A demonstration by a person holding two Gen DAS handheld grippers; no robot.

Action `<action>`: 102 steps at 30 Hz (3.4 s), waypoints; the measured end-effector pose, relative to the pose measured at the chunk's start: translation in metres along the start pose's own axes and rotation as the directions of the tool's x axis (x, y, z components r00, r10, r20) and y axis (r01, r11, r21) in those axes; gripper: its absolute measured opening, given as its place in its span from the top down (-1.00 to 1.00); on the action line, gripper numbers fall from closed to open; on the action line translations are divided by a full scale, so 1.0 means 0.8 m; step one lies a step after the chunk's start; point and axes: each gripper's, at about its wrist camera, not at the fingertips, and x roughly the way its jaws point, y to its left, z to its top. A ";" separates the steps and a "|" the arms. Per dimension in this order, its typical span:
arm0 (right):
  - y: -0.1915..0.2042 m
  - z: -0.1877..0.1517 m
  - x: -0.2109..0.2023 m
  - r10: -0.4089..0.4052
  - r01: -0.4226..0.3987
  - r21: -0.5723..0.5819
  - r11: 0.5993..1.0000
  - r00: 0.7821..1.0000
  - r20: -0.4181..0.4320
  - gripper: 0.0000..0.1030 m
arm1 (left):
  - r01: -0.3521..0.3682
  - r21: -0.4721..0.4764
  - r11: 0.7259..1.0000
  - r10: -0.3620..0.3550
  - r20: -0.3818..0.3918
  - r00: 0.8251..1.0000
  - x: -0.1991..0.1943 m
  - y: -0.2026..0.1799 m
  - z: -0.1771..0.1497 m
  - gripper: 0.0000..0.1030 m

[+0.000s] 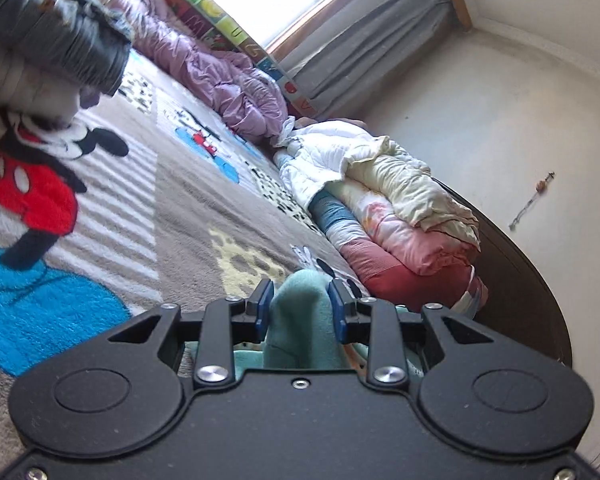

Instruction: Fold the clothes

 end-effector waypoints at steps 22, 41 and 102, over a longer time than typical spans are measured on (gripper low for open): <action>-0.010 0.002 0.013 -0.207 0.209 -0.038 0.977 0.977 0.055 -0.05 | -0.230 0.080 0.970 0.230 0.005 0.973 0.014 -0.005 0.005 0.09; 0.066 -0.045 0.017 -0.239 0.111 -0.573 0.812 0.959 -0.152 -0.03 | 0.058 0.599 0.798 0.147 -0.288 0.946 0.008 -0.061 -0.070 0.09; 0.048 -0.034 0.058 -0.309 0.156 -0.634 0.758 0.941 -0.137 0.08 | -0.109 0.614 0.782 0.280 -0.189 0.941 0.059 -0.029 -0.053 0.19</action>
